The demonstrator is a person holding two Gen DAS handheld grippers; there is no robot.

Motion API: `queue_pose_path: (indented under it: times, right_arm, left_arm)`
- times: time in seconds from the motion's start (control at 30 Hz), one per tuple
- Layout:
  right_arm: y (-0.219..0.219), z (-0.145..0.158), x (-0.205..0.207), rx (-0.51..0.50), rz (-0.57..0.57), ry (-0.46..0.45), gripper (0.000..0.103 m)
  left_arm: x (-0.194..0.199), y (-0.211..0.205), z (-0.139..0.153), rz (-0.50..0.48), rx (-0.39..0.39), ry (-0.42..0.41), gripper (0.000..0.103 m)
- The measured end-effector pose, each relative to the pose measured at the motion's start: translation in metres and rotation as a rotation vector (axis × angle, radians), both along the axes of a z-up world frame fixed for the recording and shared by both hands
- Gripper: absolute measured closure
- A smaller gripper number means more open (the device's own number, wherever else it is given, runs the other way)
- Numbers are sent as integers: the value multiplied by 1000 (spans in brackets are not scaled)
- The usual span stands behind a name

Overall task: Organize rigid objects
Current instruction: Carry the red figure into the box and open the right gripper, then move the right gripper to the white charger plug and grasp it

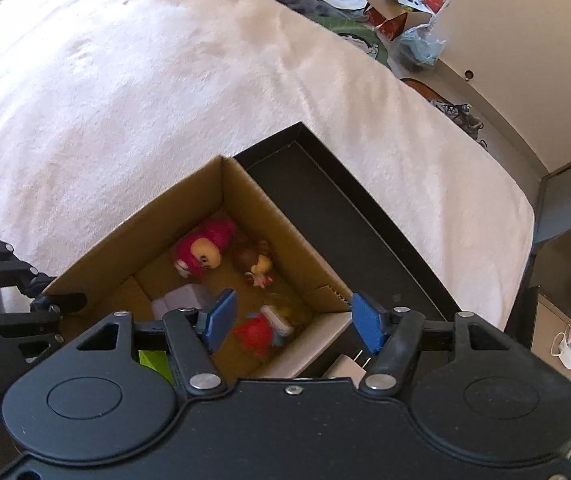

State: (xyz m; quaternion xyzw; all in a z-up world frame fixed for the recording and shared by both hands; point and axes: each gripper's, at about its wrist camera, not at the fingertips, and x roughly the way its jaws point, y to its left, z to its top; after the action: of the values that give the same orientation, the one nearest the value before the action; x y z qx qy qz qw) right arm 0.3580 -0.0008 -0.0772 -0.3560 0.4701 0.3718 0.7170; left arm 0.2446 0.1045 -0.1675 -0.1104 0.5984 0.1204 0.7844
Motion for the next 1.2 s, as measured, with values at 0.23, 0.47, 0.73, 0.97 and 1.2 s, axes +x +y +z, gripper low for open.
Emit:
queue_pose_path:
  times: [0.23,0.47,0.73,0.97,1.2]
  right_arm:
    - [-19,1,13,26,-70,12,39]
    - [-50,-11,30,48,-162,50,39]
    - [-86,-37,54,81,-289,124,39]
    - [-103,-70,65,81,-367,199,41]
    - [-112,-99,71,88,-427,257,43]
  left_arm:
    - [0,0,1,2,-6,-2,93]
    - [0,0,0,3,-4,-1,93]
    - [1,-1,-1,9,7,9,93]
    - [2,1,-1,22,3,14,93]
    - [3,0,-2,30,10,14,93]
